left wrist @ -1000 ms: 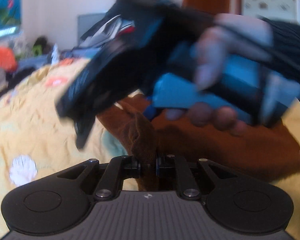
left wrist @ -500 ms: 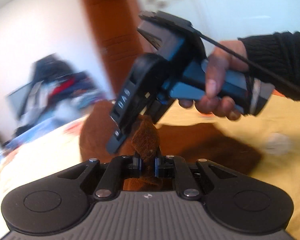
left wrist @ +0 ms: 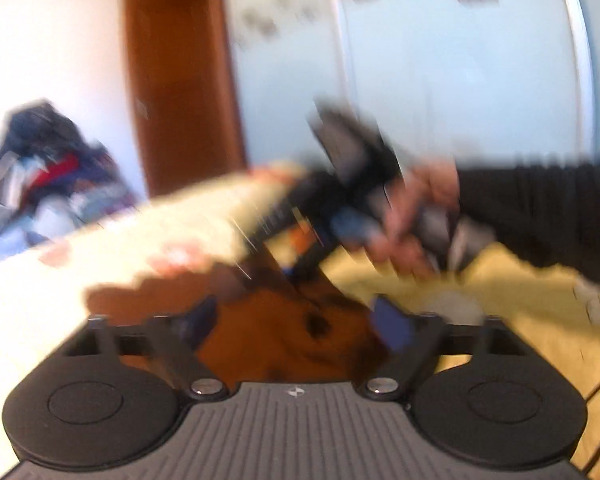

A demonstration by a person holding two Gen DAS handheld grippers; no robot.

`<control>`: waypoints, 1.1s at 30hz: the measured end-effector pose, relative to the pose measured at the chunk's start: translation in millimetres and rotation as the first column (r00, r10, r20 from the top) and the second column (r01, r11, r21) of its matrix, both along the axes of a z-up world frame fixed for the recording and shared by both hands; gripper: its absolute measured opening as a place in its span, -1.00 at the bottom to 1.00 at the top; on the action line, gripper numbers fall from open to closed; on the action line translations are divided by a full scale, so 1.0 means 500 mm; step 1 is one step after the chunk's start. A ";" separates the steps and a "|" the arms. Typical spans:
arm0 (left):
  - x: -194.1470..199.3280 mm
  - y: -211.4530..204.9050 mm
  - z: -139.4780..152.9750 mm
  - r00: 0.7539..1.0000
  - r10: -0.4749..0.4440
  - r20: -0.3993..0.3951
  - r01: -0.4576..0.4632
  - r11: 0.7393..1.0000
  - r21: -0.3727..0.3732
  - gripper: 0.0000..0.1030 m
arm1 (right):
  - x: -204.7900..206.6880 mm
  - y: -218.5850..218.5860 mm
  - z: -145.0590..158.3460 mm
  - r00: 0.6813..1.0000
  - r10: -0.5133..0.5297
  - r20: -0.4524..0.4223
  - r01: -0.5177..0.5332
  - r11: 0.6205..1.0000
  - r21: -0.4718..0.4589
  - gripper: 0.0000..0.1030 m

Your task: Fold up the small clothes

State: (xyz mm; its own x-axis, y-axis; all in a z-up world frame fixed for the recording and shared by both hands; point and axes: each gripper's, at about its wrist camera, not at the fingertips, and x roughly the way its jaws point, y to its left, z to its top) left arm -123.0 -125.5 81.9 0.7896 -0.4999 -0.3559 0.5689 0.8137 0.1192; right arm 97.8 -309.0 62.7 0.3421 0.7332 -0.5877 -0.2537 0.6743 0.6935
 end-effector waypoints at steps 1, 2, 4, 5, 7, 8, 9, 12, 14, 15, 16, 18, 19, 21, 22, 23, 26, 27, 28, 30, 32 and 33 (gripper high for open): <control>-0.010 0.018 0.010 1.000 0.020 0.020 -0.019 0.999 -0.027 0.77 | 0.003 0.005 -0.002 1.000 0.012 0.002 -0.012 0.999 -0.038 -0.53; -0.011 0.034 0.021 0.999 0.040 0.021 -0.039 0.998 -0.046 0.77 | 0.004 0.004 0.004 1.000 0.024 0.021 -0.023 0.999 -0.049 -0.53; -0.001 0.072 0.030 0.996 0.087 0.001 -0.086 0.994 -0.066 0.78 | -0.001 -0.029 0.026 0.998 0.028 0.057 -0.026 0.999 -0.032 -0.54; 0.016 0.100 0.026 0.994 0.107 -0.022 -0.108 0.991 -0.081 0.78 | -0.003 -0.044 0.036 0.997 0.023 0.074 -0.021 0.999 -0.027 -0.54; 0.054 0.133 0.017 0.984 0.148 -0.098 -0.161 0.978 -0.135 0.78 | 0.004 -0.075 0.033 0.997 -0.009 0.079 0.012 0.999 -0.045 -0.54; 0.077 0.149 0.012 0.973 0.171 -0.155 -0.196 0.966 -0.168 0.78 | 0.010 -0.085 0.018 0.998 -0.028 0.054 0.032 0.997 -0.066 -0.54; 0.102 0.166 0.005 0.955 0.189 -0.227 -0.238 0.948 -0.212 0.78 | 0.015 -0.086 0.001 0.999 -0.038 0.018 0.039 0.996 -0.082 -0.40; 0.174 0.222 -0.026 0.878 0.172 -0.448 -0.344 0.875 -0.340 0.78 | -0.007 -0.095 0.006 0.997 -0.071 0.011 0.072 0.997 -0.033 0.03; 0.194 0.252 -0.049 0.821 0.150 -0.551 -0.406 0.832 -0.379 0.78 | -0.042 -0.100 0.038 0.992 -0.100 0.079 0.101 0.995 -0.011 0.40; 0.198 0.262 -0.057 0.803 0.142 -0.579 -0.423 0.820 -0.386 0.78 | -0.060 -0.101 0.053 0.990 -0.096 0.106 0.097 0.995 -0.006 0.38; 0.200 0.269 -0.063 0.794 0.143 -0.591 -0.431 0.817 -0.382 0.78 | -0.078 -0.102 0.064 0.990 -0.083 0.116 0.083 0.997 -0.003 0.36; 0.187 0.264 -0.080 0.792 0.160 -0.590 -0.437 0.823 -0.363 0.78 | -0.116 -0.095 0.080 0.990 -0.042 0.131 0.047 0.998 -0.032 0.35; 0.185 0.262 -0.083 0.793 0.159 -0.588 -0.432 0.827 -0.359 0.78 | -0.136 -0.088 0.084 0.991 -0.012 0.135 0.020 0.998 -0.058 0.32; 0.188 0.255 -0.091 0.790 0.147 -0.595 -0.422 0.834 -0.356 0.78 | -0.168 -0.071 0.081 0.991 0.045 0.127 -0.031 0.993 -0.115 0.31; 0.203 0.249 -0.096 0.786 0.143 -0.601 -0.420 0.837 -0.351 0.78 | -0.182 -0.058 0.075 0.990 0.071 0.120 -0.053 0.987 -0.151 0.31; 0.207 0.241 -0.097 0.784 0.141 -0.605 -0.417 0.841 -0.345 0.78 | -0.190 -0.044 0.062 0.990 0.093 0.109 -0.070 0.978 -0.196 0.27; 0.218 0.216 -0.096 0.771 0.151 -0.618 -0.412 0.859 -0.303 0.78 | -0.198 -0.029 0.020 0.992 0.110 0.061 -0.088 0.953 -0.289 -0.77; 0.218 0.217 -0.092 0.771 0.154 -0.618 -0.406 0.866 -0.291 0.78 | -0.201 -0.043 0.023 0.992 0.099 0.072 -0.077 0.962 -0.261 -0.78; 0.217 0.223 -0.090 0.776 0.155 -0.611 -0.401 0.870 -0.289 0.78 | -0.208 -0.065 0.029 0.994 0.068 0.083 -0.047 0.971 -0.235 -0.78; 0.222 0.247 -0.089 0.779 0.160 -0.606 -0.413 0.858 -0.304 0.78 | -0.215 -0.095 0.017 0.998 0.031 0.063 -0.017 0.977 -0.211 -0.78; 0.245 0.273 -0.096 0.742 0.152 -0.653 -0.454 0.831 -0.322 0.78 | -0.219 -0.090 -0.004 0.997 0.071 0.021 -0.066 0.980 -0.188 -0.84; 0.258 0.286 -0.102 0.719 0.135 -0.682 -0.475 0.811 -0.340 0.78 | -0.218 -0.084 0.001 0.997 0.077 0.023 -0.071 0.978 -0.195 -0.75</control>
State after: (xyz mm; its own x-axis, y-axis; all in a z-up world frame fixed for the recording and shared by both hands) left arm 6.1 17.5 31.0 0.6249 -0.5010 -0.5988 0.0826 0.8051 -0.5874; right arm -11.2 -351.2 63.4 0.3110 0.6303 -0.7113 -0.3273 0.7737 0.5425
